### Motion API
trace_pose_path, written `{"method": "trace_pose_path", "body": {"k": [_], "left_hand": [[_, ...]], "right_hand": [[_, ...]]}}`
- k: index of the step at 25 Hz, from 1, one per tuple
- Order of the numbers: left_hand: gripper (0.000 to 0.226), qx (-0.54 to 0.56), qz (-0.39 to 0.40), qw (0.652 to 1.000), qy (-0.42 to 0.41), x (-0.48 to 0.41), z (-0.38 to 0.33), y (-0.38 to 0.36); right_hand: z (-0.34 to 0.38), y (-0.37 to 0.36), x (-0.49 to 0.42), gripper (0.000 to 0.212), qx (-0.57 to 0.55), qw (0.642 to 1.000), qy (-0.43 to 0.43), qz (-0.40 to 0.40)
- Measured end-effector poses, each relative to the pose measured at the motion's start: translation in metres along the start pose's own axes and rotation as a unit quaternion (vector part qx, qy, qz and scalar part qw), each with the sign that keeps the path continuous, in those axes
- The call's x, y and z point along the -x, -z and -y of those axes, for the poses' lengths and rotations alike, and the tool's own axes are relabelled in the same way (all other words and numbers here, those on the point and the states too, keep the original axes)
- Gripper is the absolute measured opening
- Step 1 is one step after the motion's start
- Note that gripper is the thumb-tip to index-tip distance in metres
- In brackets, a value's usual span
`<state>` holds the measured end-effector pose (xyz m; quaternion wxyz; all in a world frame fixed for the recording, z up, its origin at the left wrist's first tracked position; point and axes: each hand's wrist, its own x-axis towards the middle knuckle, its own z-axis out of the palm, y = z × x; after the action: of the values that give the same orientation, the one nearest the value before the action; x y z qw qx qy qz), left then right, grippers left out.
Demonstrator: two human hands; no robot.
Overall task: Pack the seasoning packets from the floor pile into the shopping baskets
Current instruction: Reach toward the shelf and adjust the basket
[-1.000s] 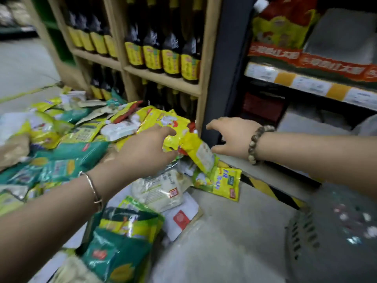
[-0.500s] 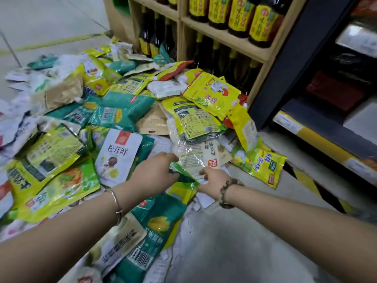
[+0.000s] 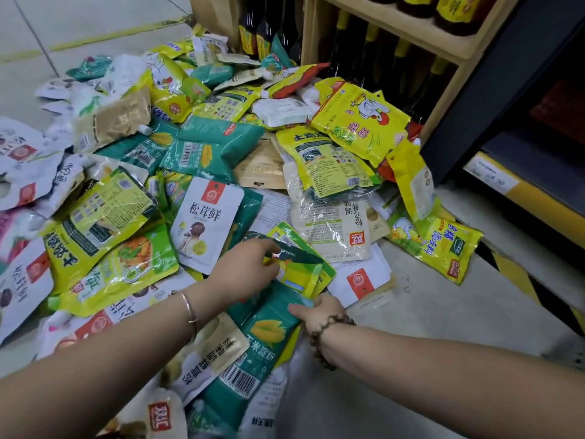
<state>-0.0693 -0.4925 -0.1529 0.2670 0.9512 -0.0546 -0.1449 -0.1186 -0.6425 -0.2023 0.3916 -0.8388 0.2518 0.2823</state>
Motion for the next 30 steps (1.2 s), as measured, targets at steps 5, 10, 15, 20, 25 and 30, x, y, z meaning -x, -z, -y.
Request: {"method": "trace_pose_path", "body": {"k": [5, 10, 15, 20, 25, 30], "left_hand": [[0.02, 0.182, -0.035, 0.982, 0.042, -0.004, 0.01, 0.001], [0.052, 0.408, -0.034, 0.906, 0.102, -0.013, 0.018, 0.009], [0.068, 0.5, 0.163, 0.849, 0.051, -0.003, 0.012, -0.003], [0.042, 0.522, 0.1, 0.847, 0.035, 0.0, 0.005, -0.004], [0.009, 0.48, -0.031, 0.869, 0.114, -0.001, 0.02, 0.0], [0.015, 0.512, -0.214, 0.816, 0.161, -0.009, 0.037, 0.026]], "right_hand": [[0.012, 0.024, -0.001, 0.017, -0.146, 0.986, 0.056, -0.061], [0.029, 0.087, -0.018, 0.033, -0.237, 0.953, 0.059, -0.177], [0.056, 0.113, -0.02, 0.023, -0.28, 0.945, 0.119, -0.119], [0.072, 0.105, -0.032, 0.014, -0.385, 0.921, 0.058, 0.007], [0.076, 0.087, -0.032, 0.037, -0.461, 0.888, -0.004, 0.005], [0.024, 0.032, -0.01, 0.016, -0.274, 0.949, -0.126, 0.092]]}}
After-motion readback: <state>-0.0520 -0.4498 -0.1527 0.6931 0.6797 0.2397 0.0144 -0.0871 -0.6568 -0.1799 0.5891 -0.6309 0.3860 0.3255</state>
